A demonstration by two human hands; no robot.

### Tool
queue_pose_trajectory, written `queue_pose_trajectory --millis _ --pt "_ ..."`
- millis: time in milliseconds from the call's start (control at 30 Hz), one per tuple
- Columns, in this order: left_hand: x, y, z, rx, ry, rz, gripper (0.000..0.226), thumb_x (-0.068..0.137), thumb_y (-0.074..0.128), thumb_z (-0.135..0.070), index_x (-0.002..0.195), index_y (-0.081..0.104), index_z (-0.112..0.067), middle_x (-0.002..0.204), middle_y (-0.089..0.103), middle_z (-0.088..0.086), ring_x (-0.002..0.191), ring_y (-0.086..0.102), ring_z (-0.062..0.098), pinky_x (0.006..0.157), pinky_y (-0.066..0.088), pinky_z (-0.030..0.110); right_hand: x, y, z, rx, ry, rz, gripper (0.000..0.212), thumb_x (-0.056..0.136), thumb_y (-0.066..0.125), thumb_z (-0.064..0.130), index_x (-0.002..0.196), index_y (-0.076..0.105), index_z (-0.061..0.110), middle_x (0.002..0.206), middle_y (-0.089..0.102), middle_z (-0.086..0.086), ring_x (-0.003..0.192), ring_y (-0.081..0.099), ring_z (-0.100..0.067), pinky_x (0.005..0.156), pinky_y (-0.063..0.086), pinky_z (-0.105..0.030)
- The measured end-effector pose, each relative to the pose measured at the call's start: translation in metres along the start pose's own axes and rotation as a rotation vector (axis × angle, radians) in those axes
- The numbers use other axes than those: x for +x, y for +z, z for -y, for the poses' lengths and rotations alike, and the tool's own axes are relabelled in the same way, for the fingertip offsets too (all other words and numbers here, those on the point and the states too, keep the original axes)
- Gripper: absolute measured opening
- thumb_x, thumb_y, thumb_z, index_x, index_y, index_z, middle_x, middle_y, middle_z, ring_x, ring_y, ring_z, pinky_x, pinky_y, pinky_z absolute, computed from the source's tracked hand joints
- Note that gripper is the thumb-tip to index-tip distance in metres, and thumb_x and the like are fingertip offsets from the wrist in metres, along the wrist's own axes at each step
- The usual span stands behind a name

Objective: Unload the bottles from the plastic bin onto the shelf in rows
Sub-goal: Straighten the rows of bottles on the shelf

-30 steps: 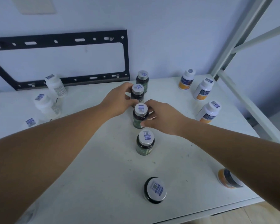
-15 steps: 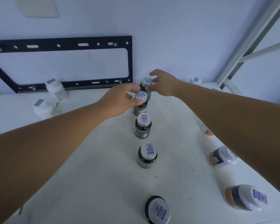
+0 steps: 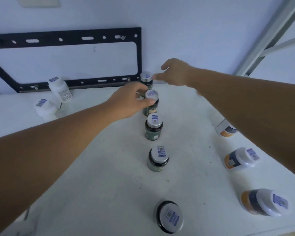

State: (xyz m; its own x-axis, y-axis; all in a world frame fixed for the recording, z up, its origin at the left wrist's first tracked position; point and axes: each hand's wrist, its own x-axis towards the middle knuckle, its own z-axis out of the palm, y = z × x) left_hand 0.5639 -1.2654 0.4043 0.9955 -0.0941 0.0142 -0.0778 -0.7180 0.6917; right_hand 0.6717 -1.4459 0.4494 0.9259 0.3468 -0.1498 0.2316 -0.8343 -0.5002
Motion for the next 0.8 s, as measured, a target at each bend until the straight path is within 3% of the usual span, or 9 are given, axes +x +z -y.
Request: queue_pose_trajectory --millis 67,167,233,333,433,567,633,733,800 --pt "-0.006 -0.003 -0.009 -0.007 0.034 -0.094 0.043 0.085 0.066 -0.056 0.120 0.060 -0.031 0.110 0.059 -0.022 0.093 0.056 -0.012 0.070 0.036 0.006 -0.021 -0.033 -0.011 0.042 -0.001 -0.057 0.061 0.089 0.065 0.049 0.110 0.065 -0.008 0.093 0.070 -0.019 0.078 0.058 -0.022 0.082 0.052 -0.036" --pt "-0.016 -0.001 -0.034 0.006 0.108 -0.111 0.032 0.088 0.067 -0.048 0.115 0.063 -0.032 0.104 0.057 -0.023 0.088 0.052 -0.022 0.066 0.034 -0.003 -0.065 -0.077 -0.037 0.059 -0.014 -0.136 0.033 0.088 0.065 0.039 0.094 0.074 0.008 0.091 0.077 -0.007 0.069 0.065 -0.010 0.074 0.056 -0.029" --pt "-0.021 0.005 -0.056 -0.004 0.170 -0.084 0.029 0.087 0.069 -0.044 0.114 0.063 -0.032 0.106 0.057 -0.021 0.093 0.054 -0.019 0.070 0.037 -0.002 -0.095 -0.096 -0.061 0.035 0.000 -0.170 0.024 0.085 0.064 0.034 0.088 0.075 0.013 0.087 0.077 -0.002 0.069 0.067 -0.009 0.067 0.055 -0.025" --pt "-0.026 0.022 -0.093 0.002 0.244 -0.027 0.029 0.086 0.071 -0.045 0.112 0.062 -0.037 0.107 0.057 -0.024 0.101 0.053 -0.014 0.075 0.041 0.005 -0.127 -0.107 -0.106 0.110 0.043 -0.199 0.020 0.086 0.067 0.030 0.090 0.075 0.012 0.087 0.076 -0.002 0.076 0.067 -0.015 0.072 0.056 -0.032" --pt "-0.025 0.049 -0.125 0.074 0.268 0.068 0.036 0.084 0.071 -0.050 0.116 0.061 -0.036 0.112 0.058 -0.021 0.102 0.053 -0.011 0.079 0.042 0.010 -0.140 -0.100 -0.152 0.185 0.086 -0.221 0.023 0.087 0.071 0.028 0.099 0.070 0.009 0.095 0.071 -0.002 0.083 0.063 -0.015 0.080 0.050 -0.031" --pt "-0.015 0.094 -0.158 0.094 0.217 0.149 0.052 0.080 0.075 -0.048 0.127 0.055 -0.034 0.121 0.057 -0.018 0.105 0.056 -0.001 0.090 0.048 0.024 -0.137 -0.086 -0.202 0.240 0.136 -0.305 0.046 0.084 0.075 0.032 0.123 0.058 0.015 0.114 0.058 0.003 0.100 0.060 -0.017 0.083 0.044 -0.026" --pt "-0.008 0.119 -0.170 0.084 0.184 0.186 0.064 0.078 0.077 -0.047 0.134 0.049 -0.034 0.128 0.055 -0.019 0.109 0.055 0.003 0.094 0.048 0.029 -0.128 -0.080 -0.216 0.309 0.165 -0.251 0.058 0.081 0.078 0.032 0.131 0.053 0.016 0.120 0.057 0.001 0.105 0.060 -0.017 0.085 0.046 -0.028" --pt "0.003 0.148 -0.180 0.078 0.123 0.240 0.075 0.078 0.079 -0.042 0.142 0.040 -0.037 0.140 0.049 -0.017 0.119 0.052 0.007 0.098 0.044 0.031 -0.112 -0.068 -0.220 0.585 0.276 -0.134 0.074 0.074 0.085 0.024 0.138 0.048 0.012 0.130 0.056 -0.006 0.113 0.059 -0.022 0.100 0.050 -0.039" --pt "0.011 0.162 -0.181 0.071 0.078 0.258 0.077 0.079 0.079 -0.037 0.145 0.039 -0.036 0.143 0.049 -0.014 0.122 0.052 0.010 0.096 0.042 0.029 -0.104 -0.055 -0.218 0.601 0.275 -0.090 0.061 0.074 0.082 0.018 0.129 0.056 0.011 0.120 0.062 -0.007 0.102 0.060 -0.022 0.089 0.052 -0.034"
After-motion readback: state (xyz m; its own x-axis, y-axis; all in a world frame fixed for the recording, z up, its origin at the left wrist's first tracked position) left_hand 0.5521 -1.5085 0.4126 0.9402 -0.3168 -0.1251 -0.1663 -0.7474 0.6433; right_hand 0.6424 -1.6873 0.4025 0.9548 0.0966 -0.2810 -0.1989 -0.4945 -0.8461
